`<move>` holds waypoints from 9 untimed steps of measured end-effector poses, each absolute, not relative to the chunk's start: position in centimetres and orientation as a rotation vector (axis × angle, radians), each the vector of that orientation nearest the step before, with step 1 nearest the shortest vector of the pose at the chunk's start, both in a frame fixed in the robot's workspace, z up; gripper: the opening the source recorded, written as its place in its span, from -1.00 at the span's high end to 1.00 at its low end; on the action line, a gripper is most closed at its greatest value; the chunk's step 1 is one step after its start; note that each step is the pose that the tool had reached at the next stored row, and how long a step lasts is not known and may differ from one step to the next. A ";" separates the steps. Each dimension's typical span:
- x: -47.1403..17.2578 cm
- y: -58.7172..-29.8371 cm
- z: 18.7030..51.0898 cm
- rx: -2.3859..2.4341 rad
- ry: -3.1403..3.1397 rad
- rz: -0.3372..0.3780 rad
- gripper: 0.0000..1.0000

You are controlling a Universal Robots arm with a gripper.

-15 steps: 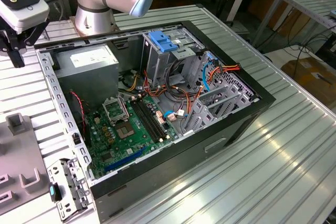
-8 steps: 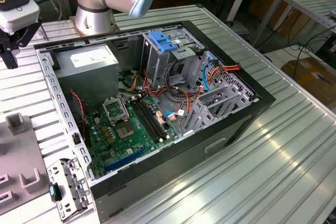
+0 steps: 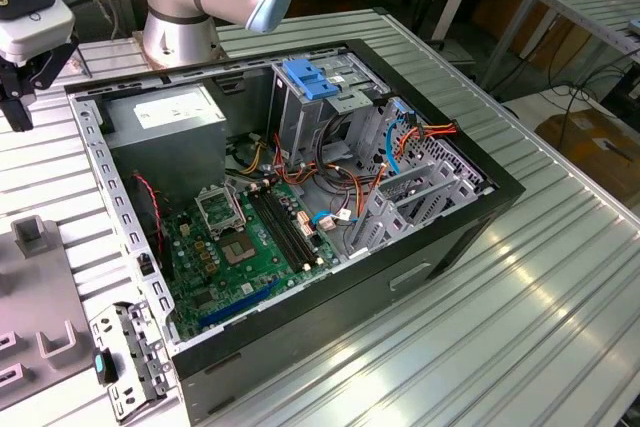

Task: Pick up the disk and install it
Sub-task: 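Reach for the disk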

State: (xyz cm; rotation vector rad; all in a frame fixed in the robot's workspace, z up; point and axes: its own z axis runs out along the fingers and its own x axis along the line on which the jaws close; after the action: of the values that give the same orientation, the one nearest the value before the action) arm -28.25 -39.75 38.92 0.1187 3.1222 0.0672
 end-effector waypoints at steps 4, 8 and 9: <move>-28.3 -39.6 38.9 0.119 3.122 0.067 0.79; -28.6 -39.3 38.9 0.119 3.122 0.067 0.79; -28.6 -39.2 38.9 0.119 3.122 0.067 0.79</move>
State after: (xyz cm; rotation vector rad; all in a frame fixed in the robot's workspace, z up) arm -28.63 -39.24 38.92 0.1187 3.1223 0.0672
